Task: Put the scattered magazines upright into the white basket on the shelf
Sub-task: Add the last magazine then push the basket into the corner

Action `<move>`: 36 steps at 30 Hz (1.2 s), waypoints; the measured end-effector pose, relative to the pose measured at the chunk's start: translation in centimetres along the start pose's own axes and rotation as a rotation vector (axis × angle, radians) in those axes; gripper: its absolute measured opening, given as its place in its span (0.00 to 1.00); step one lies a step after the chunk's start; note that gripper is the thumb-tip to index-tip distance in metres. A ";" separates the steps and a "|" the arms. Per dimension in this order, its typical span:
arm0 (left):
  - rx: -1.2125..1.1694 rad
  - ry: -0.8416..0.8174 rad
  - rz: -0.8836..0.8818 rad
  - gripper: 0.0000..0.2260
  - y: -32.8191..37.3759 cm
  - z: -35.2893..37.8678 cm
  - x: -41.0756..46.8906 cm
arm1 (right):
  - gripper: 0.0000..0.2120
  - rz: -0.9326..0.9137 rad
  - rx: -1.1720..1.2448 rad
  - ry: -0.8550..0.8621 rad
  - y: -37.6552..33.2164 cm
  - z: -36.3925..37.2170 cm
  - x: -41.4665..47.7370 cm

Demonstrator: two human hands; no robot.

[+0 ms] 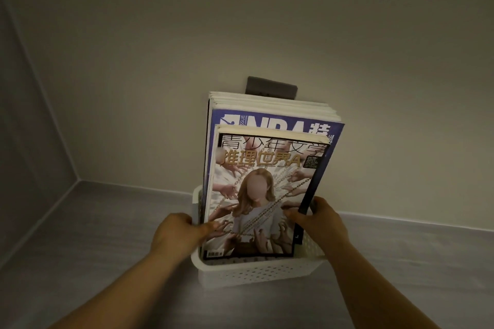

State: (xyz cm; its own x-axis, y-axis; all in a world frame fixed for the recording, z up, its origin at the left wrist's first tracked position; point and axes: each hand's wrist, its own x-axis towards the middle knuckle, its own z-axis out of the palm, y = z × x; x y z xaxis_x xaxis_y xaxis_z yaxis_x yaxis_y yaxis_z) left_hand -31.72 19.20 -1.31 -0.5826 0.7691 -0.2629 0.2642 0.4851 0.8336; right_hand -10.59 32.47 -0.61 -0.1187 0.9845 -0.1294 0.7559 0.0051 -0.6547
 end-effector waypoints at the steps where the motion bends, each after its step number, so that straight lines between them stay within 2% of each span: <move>1: -0.037 -0.004 -0.014 0.11 -0.6 -0.4 -1.0 | 0.28 -0.014 -0.014 -0.015 -0.2 0.1 -0.6; 4: -0.136 0.015 -0.085 0.10 -2.5 -1.5 -4.3 | 0.27 -0.064 -0.049 -0.069 -0.8 0.8 -2.8; 15: -0.290 0.281 -0.272 0.16 -9.1 -7.8 -15.7 | 0.28 -0.270 -0.056 -0.264 -4.9 5.2 -12.8; 22: -0.427 0.390 -0.451 0.16 -12.6 -10.8 -22.2 | 0.27 -0.423 -0.032 -0.383 -7.5 8.4 -18.3; 24: -0.466 0.397 -0.493 0.18 -13.5 -11.4 -23.9 | 0.26 -0.463 -0.040 -0.420 -8.1 9.3 -19.7; 27: -0.528 0.446 -0.493 0.13 -14.3 -11.4 -26.5 | 0.26 -0.538 -0.060 -0.448 -8.5 10.2 -21.3; 32: -0.474 0.507 -0.445 0.12 -14.7 -11.2 -28.3 | 0.29 -0.613 -0.218 -0.393 -8.4 10.3 -22.7; 36: -0.445 0.580 -0.381 0.12 -15.2 -10.8 -28.2 | 0.33 -0.620 -0.364 -0.207 -8.0 10.0 -24.2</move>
State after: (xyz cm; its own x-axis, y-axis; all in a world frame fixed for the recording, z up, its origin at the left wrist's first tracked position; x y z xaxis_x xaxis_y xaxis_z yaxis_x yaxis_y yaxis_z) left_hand -27.61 -14.39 -1.27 -0.9075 0.1891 -0.3752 -0.2895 0.3655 0.8846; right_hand -20.20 6.83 0.36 -0.6839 0.7293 0.0221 0.6721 0.6415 -0.3697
